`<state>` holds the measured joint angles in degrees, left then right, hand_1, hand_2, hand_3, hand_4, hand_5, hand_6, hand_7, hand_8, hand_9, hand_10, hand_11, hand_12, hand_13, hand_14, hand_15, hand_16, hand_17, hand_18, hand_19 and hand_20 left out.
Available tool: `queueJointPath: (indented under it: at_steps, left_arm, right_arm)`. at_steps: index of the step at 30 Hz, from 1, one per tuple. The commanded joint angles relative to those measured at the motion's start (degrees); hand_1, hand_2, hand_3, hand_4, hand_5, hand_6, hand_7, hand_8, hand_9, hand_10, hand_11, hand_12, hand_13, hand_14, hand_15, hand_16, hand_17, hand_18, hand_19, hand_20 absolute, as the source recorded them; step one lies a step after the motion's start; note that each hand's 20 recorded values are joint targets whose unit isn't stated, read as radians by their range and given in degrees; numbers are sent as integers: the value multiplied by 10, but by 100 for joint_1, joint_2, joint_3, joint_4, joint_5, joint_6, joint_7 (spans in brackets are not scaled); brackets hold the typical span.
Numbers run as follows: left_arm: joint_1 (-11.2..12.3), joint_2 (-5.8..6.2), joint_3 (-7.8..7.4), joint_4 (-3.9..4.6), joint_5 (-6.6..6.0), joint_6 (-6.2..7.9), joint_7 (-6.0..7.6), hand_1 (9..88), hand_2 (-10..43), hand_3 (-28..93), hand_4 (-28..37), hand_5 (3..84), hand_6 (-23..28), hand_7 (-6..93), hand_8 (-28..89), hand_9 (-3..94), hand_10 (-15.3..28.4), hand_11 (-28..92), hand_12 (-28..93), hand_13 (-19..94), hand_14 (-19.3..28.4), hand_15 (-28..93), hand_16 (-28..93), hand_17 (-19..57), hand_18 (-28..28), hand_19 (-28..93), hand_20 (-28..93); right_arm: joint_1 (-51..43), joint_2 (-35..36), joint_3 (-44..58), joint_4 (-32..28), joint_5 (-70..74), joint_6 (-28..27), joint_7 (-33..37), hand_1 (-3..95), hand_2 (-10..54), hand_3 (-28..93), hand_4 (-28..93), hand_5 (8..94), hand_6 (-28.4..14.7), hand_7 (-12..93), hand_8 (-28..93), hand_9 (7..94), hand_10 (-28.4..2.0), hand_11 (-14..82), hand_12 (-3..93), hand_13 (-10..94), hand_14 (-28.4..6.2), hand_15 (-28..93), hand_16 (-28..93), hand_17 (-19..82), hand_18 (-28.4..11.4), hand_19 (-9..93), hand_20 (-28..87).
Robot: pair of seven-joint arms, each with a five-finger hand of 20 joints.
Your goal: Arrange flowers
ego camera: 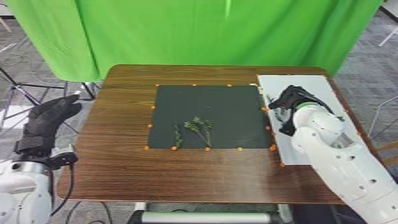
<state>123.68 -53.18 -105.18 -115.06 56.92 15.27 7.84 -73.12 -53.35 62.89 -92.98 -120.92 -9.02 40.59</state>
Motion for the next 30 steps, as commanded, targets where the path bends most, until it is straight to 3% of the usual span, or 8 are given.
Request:
queueJointPath:
  at_steps: [1, 7, 13, 15, 16, 17, 19, 30]
  left_arm:
    - [54, -87, -89, 11, -46, -374, -59, 309, 118, 632, -239, 468, 36, 167, -92, 488, 139, 237, 104, 382, 172, 166, -18, 54, 108, 109, 135]
    - [32, -51, -51, -20, -4, -378, -133, 309, 103, 630, -235, 466, 36, 165, -91, 484, 139, 236, 105, 378, 173, 160, -18, 50, 107, 101, 131]
    - [5, -61, -44, -21, 32, -472, -210, 315, 89, 625, -226, 463, 36, 163, -90, 481, 138, 235, 105, 377, 173, 161, -16, 48, 107, 100, 130]
    - [-1, -63, -46, -12, 43, -485, -242, 319, 83, 623, -225, 462, 35, 162, -90, 480, 137, 235, 106, 374, 172, 158, -16, 47, 108, 100, 130]
    - [21, -74, -61, -19, 40, -481, -242, 320, 82, 623, -224, 461, 35, 162, -90, 479, 138, 234, 106, 374, 172, 158, -16, 46, 108, 100, 130]
    - [28, -84, -75, -25, 35, -487, -252, 320, 81, 623, -223, 460, 35, 161, -90, 478, 138, 234, 106, 373, 172, 157, -16, 46, 108, 100, 130]
    - [4, -70, -63, -15, 52, -518, -272, 321, 79, 623, -222, 460, 35, 161, -89, 478, 138, 234, 106, 372, 172, 157, -15, 45, 108, 100, 130]
    - [62, -93, -106, -76, 69, -502, -302, 324, 73, 619, -217, 458, 35, 159, -88, 474, 137, 232, 107, 370, 171, 155, -13, 44, 107, 97, 128]
  right_arm:
    - [-270, -72, 96, 16, 61, -188, 131, 330, -95, 585, -123, 551, -31, 108, -51, 597, -173, 81, 164, 925, -25, 556, 288, 651, -111, 932, 520]
    - [-353, -79, 4, 5, 96, -35, 101, 397, -95, 591, -139, 544, -29, 135, -40, 624, -172, 100, 190, 919, -23, 573, 288, 649, -117, 932, 538]
    - [-497, -115, -95, 8, 72, 149, 128, 535, -95, 612, -191, 512, -20, 289, -50, 650, -164, 275, 295, 917, -9, 617, 279, 656, -114, 932, 583]
    - [-544, -134, -104, 12, 147, 195, 138, 630, -95, 484, -139, 501, -22, 352, -69, 679, -148, 234, 457, 917, -6, 623, 282, 658, -111, 932, 589]
    - [-551, -147, -115, 26, 182, 236, 136, 780, -95, 93, 126, 497, -23, 378, -77, 686, -142, 228, 507, 917, -4, 625, 282, 658, -109, 932, 584]
    - [-559, -149, -131, 32, 193, 278, 130, 860, -95, -99, 263, 491, -24, 409, -18, 689, -135, 246, 547, 918, -3, 628, 285, 660, -108, 932, 590]
    - [-592, -154, -124, 24, 296, 347, 106, 935, -95, -254, 400, 498, -25, 465, 215, 707, -120, 317, 608, 918, 1, 635, 292, 663, -105, 932, 600]
    - [-482, -45, -110, -148, 864, 1226, -138, 945, -95, -225, 443, 602, -35, 554, 222, 789, -131, 269, 645, 924, 3, 614, 325, 666, -91, 932, 576]
